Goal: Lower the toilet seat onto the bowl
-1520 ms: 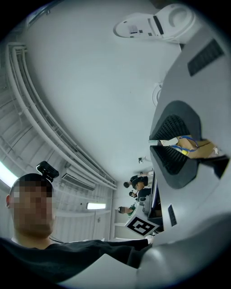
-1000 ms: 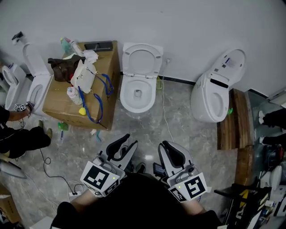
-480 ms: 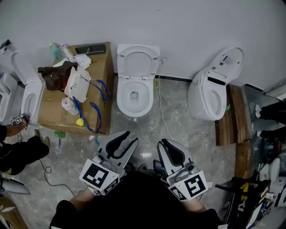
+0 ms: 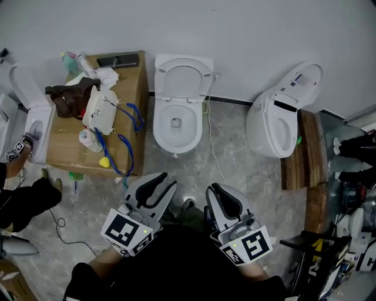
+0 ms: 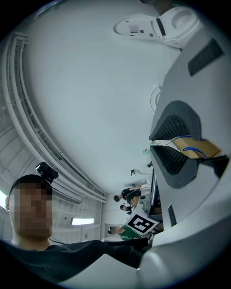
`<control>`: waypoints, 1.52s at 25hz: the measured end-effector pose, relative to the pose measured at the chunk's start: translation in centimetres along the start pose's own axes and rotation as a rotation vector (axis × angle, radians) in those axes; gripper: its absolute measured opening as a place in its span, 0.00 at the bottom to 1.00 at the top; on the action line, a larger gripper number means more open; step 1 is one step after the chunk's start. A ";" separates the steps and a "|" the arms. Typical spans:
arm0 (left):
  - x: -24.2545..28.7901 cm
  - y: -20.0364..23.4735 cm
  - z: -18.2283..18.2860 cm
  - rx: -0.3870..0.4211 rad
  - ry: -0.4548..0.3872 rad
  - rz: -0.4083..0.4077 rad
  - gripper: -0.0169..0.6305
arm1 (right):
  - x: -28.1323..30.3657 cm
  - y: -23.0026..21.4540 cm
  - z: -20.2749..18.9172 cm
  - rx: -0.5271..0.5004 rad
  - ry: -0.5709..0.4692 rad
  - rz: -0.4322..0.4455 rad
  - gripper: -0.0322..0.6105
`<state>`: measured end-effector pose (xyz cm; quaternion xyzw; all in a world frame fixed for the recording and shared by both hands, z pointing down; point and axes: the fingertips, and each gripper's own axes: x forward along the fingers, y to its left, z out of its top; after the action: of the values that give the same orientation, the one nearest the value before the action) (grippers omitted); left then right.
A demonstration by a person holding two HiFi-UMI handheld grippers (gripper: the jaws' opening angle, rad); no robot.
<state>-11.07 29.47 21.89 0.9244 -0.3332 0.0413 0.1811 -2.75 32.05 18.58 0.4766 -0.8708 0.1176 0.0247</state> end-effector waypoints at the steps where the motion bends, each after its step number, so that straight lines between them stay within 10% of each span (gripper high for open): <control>1: 0.3 0.2 -0.1 -0.004 0.004 -0.002 0.21 | 0.2 -0.2 0.0 0.003 0.002 -0.001 0.14; 38: 22.1 6.9 7.8 0.022 -0.052 0.186 0.06 | 13.2 -20.9 5.7 -0.012 -0.031 0.297 0.10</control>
<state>1.37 8.45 21.12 0.8921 -0.4217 0.0378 0.1577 7.91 9.07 18.82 0.3440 -0.9328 0.1073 -0.0037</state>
